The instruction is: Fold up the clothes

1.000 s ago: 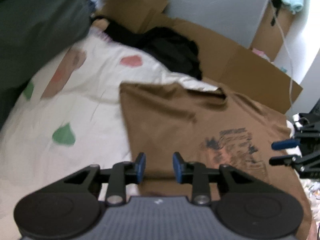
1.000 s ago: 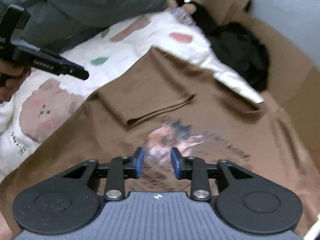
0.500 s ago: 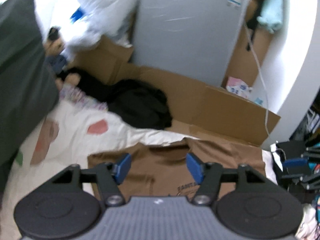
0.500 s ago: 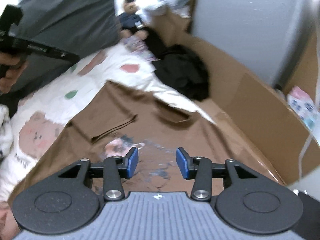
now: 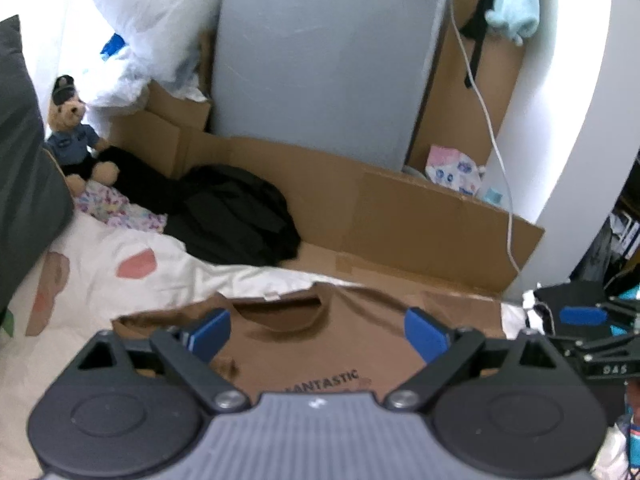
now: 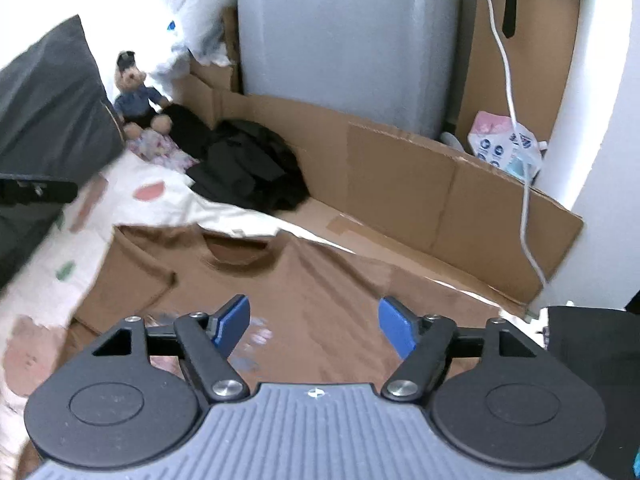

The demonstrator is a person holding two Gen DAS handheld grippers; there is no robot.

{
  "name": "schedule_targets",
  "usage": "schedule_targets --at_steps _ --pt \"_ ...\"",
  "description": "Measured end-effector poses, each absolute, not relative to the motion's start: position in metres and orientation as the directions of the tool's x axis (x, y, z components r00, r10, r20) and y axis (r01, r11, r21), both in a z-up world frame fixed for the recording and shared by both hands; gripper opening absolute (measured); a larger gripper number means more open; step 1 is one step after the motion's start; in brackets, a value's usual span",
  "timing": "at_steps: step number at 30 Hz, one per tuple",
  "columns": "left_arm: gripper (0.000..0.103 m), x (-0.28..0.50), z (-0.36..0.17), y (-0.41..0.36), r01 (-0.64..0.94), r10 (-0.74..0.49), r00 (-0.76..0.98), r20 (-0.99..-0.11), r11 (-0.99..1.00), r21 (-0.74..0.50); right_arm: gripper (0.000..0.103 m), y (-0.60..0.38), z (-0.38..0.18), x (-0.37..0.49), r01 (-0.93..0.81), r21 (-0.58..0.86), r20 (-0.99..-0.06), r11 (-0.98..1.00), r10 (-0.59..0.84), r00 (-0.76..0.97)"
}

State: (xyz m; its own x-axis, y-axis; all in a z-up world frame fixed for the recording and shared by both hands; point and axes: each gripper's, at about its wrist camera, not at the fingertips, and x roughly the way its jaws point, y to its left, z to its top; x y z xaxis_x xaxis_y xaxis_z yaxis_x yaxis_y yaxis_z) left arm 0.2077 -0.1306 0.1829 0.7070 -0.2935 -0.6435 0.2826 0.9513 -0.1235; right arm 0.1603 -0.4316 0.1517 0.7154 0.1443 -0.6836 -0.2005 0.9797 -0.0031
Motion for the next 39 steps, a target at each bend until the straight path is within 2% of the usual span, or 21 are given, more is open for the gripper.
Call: schedule_targets --at_steps 5,8,12,17,24,25,27,30,34,35,36,39 --pt "0.102 0.21 0.157 -0.158 0.313 -0.284 0.673 -0.683 0.946 -0.084 0.077 -0.448 0.129 0.149 -0.196 -0.026 -0.643 0.98 0.134 0.754" --pt "0.102 0.215 0.144 -0.176 0.329 -0.283 0.671 -0.685 0.942 -0.068 0.077 -0.46 0.108 0.148 -0.168 0.025 -0.633 0.985 0.146 0.761" --pt "0.103 0.221 0.123 -0.202 0.381 -0.332 0.653 -0.681 0.921 -0.083 0.077 -0.475 0.078 0.147 -0.11 0.068 -0.64 0.992 0.128 0.758" --pt "0.103 0.227 0.089 -0.228 0.423 -0.37 0.626 -0.686 0.901 -0.1 0.077 -0.494 0.043 0.139 -0.119 0.059 -0.656 0.991 0.129 0.744" --pt "0.101 0.235 0.047 -0.262 0.489 -0.404 0.57 -0.716 0.867 -0.1 0.077 -0.526 0.016 0.14 -0.028 0.117 -0.671 0.993 0.1 0.735" --pt "0.098 0.237 0.042 -0.266 0.494 -0.411 0.559 -0.72 0.863 -0.109 0.077 -0.532 0.012 0.142 -0.009 0.133 -0.677 0.991 0.098 0.73" --pt "0.082 0.239 0.034 -0.273 0.514 -0.446 0.541 -0.713 0.846 -0.14 0.077 -0.539 0.004 0.143 0.009 0.141 -0.686 0.99 0.091 0.722" --pt "0.074 0.243 0.02 -0.285 0.533 -0.474 0.511 -0.717 0.829 -0.168 0.076 -0.546 -0.009 0.149 0.017 0.134 -0.709 0.991 0.083 0.7" --pt "0.064 0.245 0.005 -0.299 0.569 -0.52 0.479 -0.708 0.798 -0.201 0.063 -0.555 -0.02 0.154 0.037 0.157 -0.728 0.987 0.09 0.68" --pt "0.057 0.246 0.001 -0.304 0.574 -0.53 0.471 -0.705 0.791 -0.21 0.061 -0.558 -0.024 0.154 0.042 0.161 -0.732 0.986 0.091 0.675" --pt "0.044 0.247 -0.001 -0.307 0.579 -0.535 0.467 -0.704 0.787 -0.214 0.061 -0.56 -0.026 0.155 0.045 0.162 -0.734 0.986 0.09 0.673" --pt "0.021 0.248 -0.011 -0.321 0.61 -0.56 0.439 -0.702 0.76 -0.225 0.059 -0.571 -0.033 0.155 0.07 0.183 -0.742 0.981 0.091 0.664"
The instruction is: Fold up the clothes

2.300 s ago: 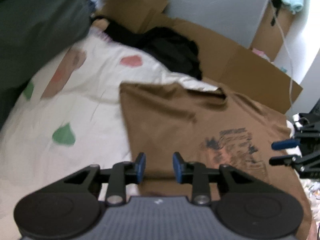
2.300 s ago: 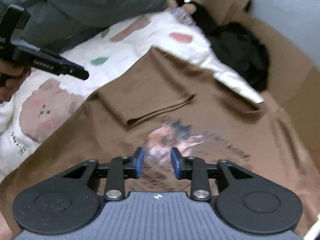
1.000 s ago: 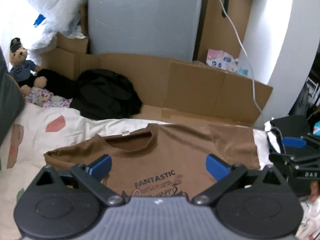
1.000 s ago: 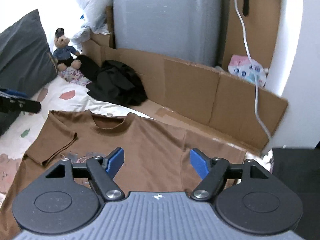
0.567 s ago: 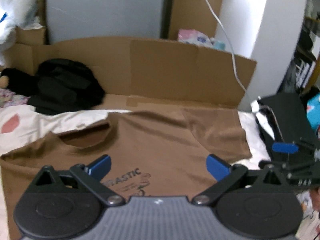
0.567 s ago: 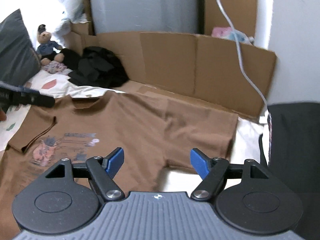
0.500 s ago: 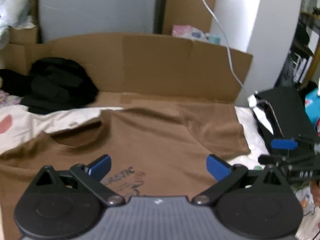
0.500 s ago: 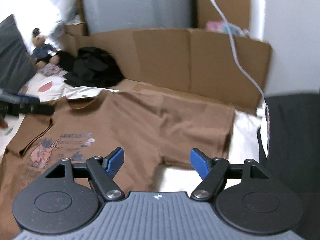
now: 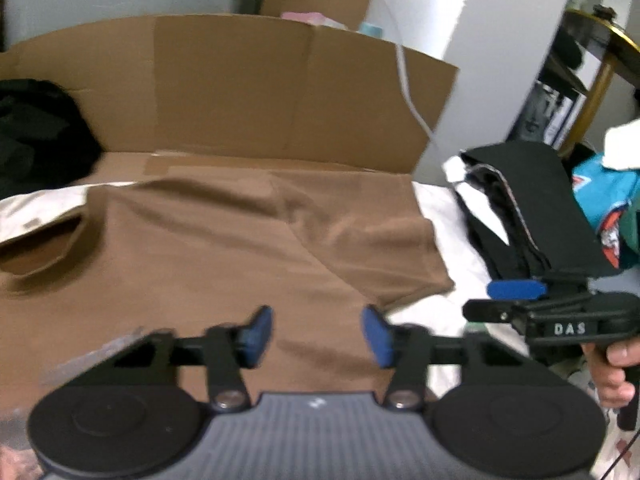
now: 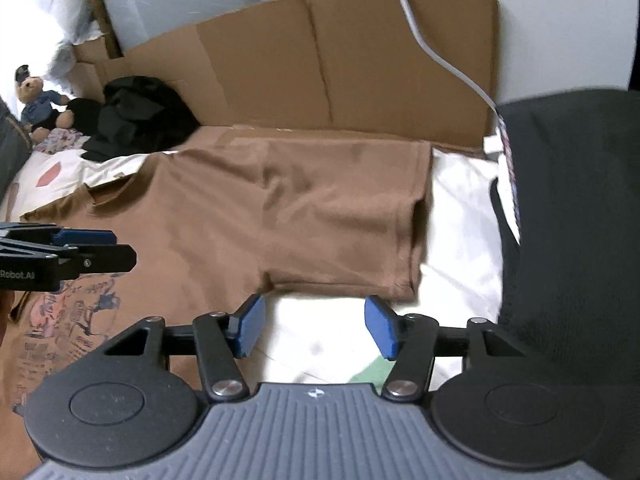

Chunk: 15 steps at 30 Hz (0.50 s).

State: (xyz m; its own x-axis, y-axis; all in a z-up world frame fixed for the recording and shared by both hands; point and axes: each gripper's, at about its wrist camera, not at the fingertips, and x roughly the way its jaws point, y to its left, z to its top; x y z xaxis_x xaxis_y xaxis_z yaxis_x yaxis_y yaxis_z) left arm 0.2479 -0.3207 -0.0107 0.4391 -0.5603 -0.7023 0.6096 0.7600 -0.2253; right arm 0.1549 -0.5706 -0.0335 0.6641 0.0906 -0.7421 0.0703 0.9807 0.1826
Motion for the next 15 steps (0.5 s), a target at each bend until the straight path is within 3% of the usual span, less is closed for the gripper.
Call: schedule_targets --at_steps 5,15 --pt "0.017 0.251 -0.033 -0.347 0.605 -0.578 0.407 -0.707 0.75 -0.265 0.046 -0.59 -0.046 0.158 0.116 0.223 -0.751 0.968 0.094 0.654" --pt "0.017 0.261 -0.052 -0.372 0.623 -0.591 0.376 -0.714 0.732 -0.278 0.045 -0.599 -0.061 0.173 0.189 0.269 -0.75 0.944 0.081 0.657"
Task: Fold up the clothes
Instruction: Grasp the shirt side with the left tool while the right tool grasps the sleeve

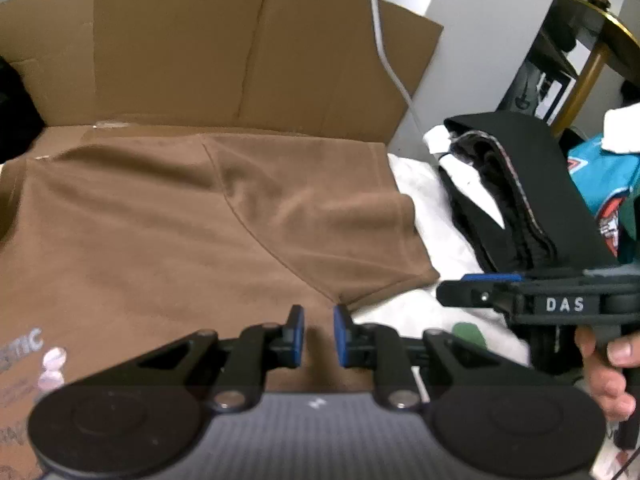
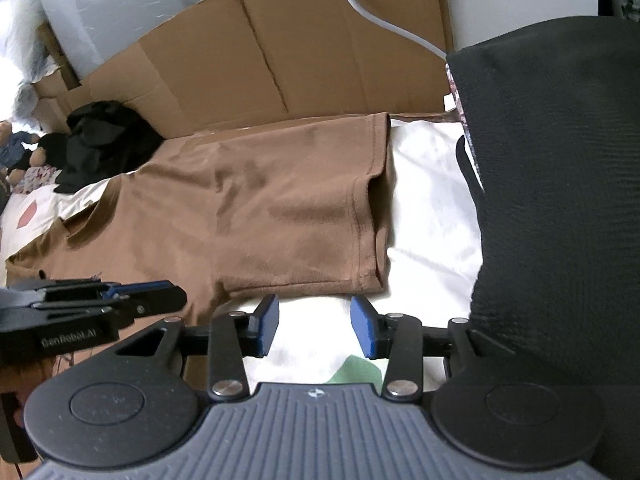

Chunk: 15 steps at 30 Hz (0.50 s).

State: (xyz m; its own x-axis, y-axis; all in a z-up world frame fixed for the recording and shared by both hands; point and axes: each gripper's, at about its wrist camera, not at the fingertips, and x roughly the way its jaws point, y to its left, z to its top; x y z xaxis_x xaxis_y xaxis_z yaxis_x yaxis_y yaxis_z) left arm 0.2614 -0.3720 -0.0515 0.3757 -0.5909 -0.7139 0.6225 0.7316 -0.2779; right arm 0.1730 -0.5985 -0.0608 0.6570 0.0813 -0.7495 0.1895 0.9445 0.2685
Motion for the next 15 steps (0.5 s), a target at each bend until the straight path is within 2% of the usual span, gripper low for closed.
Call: schedule_targets --at_steps 8,13,15 --pt "0.013 0.272 -0.062 -0.382 0.627 -0.585 0.364 -0.725 0.73 -0.274 0.045 -0.605 -0.08 0.188 0.385 0.34 -0.776 0.858 0.026 0.63" --pt "0.013 0.275 -0.07 -0.384 0.625 -0.584 0.353 -0.731 0.729 -0.28 0.045 -0.606 -0.088 0.195 0.408 0.32 -0.793 0.855 0.006 0.609" --pt "0.01 0.274 -0.072 -0.385 0.632 -0.585 0.35 -0.731 0.724 -0.277 0.045 -0.607 -0.091 0.197 0.415 0.318 -0.794 0.852 0.0 0.608"
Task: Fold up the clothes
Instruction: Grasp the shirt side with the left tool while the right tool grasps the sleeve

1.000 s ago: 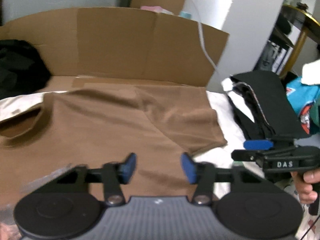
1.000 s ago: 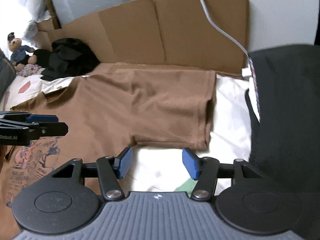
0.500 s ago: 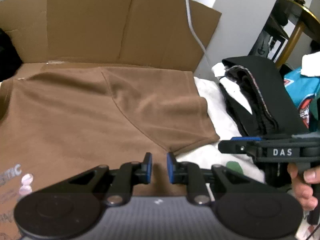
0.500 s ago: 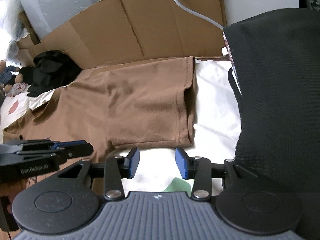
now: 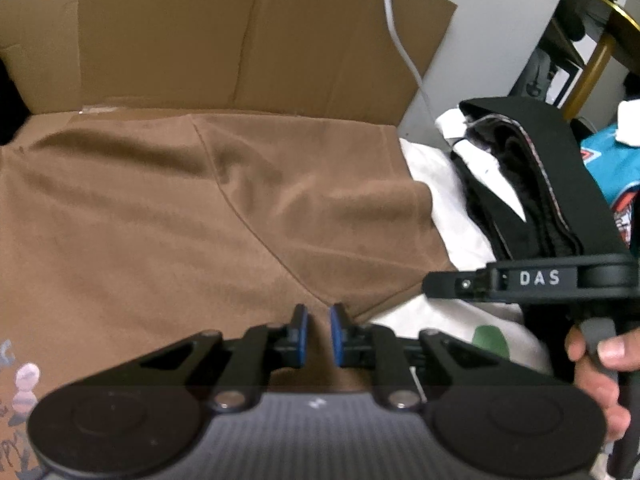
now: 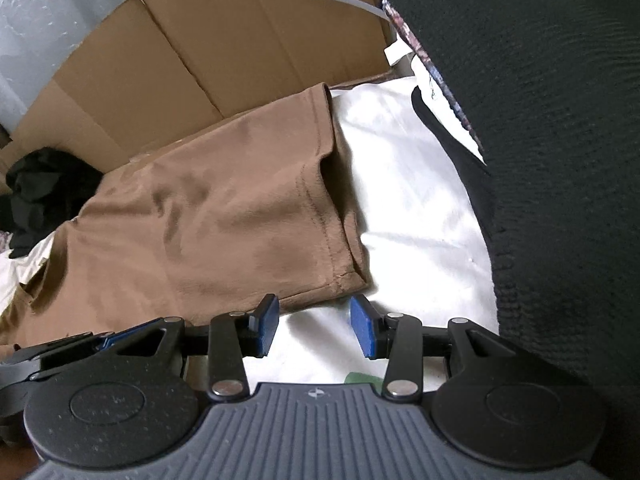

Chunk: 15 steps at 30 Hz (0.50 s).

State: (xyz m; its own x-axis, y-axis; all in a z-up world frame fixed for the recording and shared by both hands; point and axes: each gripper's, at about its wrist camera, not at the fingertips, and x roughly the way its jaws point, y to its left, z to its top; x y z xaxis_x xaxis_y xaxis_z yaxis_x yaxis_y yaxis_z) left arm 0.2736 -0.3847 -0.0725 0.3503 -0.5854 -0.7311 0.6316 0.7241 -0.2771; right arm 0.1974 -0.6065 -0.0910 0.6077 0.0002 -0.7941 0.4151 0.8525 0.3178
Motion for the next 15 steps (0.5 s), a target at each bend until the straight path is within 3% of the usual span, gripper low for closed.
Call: schedule_targets --at_steps 12,14,15 --pt "0.006 0.266 -0.081 -0.39 0.639 -0.574 0.349 -0.741 0.724 -0.26 0.044 -0.615 -0.102 0.217 0.469 0.361 -0.789 0.806 -0.004 0.614" --pt "0.006 0.266 -0.082 -0.391 0.638 -0.572 0.351 -0.742 0.726 -0.258 0.02 -0.616 -0.102 0.219 0.464 0.366 -0.783 0.807 -0.002 0.621" --pt "0.006 0.267 -0.082 -0.392 0.636 -0.572 0.351 -0.741 0.727 -0.259 0.016 -0.616 -0.101 0.219 0.456 0.375 -0.779 0.807 0.008 0.627"
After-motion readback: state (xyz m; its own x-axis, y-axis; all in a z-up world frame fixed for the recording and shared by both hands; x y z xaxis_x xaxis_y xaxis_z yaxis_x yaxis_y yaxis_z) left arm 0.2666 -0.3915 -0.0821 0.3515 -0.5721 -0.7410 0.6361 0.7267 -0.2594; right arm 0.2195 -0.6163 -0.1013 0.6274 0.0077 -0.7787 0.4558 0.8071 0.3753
